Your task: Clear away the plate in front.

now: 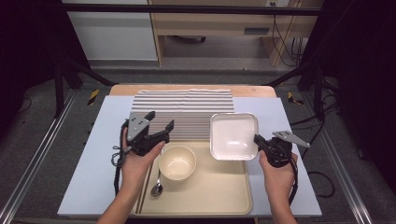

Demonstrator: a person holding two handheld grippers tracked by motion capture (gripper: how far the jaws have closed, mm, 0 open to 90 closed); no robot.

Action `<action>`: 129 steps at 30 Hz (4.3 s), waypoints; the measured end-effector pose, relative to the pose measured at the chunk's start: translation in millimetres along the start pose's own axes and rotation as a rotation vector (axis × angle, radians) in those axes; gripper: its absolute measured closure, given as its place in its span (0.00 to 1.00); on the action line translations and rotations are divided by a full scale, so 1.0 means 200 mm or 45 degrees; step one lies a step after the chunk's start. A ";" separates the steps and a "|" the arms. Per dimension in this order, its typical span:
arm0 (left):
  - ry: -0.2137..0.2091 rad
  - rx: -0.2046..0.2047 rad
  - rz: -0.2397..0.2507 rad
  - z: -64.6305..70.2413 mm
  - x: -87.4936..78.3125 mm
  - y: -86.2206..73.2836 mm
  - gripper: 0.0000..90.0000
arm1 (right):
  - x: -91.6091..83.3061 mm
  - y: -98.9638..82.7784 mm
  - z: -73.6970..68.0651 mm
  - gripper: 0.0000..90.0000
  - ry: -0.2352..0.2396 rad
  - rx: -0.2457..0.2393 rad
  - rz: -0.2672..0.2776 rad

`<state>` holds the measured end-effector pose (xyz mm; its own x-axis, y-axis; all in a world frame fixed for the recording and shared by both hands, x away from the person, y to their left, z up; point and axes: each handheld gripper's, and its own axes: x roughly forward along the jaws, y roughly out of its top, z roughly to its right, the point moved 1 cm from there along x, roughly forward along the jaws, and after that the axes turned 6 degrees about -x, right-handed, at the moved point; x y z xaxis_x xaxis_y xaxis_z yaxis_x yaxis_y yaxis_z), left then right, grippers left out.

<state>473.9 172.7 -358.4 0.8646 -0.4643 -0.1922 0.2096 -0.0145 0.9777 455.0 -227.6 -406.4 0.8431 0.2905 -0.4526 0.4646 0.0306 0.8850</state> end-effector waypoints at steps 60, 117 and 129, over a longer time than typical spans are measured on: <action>0.434 0.001 -0.103 -0.59 -0.28 -0.35 0.25 | 0.06 -0.40 -0.18 0.99 0.111 0.236 -0.348; 0.261 0.009 -0.092 -0.60 -0.29 -0.46 0.08 | 0.04 -0.26 0.20 0.11 -0.063 -0.233 0.203; 0.137 0.019 -0.076 -0.57 -0.31 -0.51 0.06 | -0.01 -0.31 0.26 0.09 -0.062 -0.294 0.230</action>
<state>450.8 302.9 -456.6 0.8948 -0.3647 -0.2576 0.2562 -0.0531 0.9652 439.4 -279.6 -466.3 0.9210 0.2653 -0.2853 0.2365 0.2012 0.9506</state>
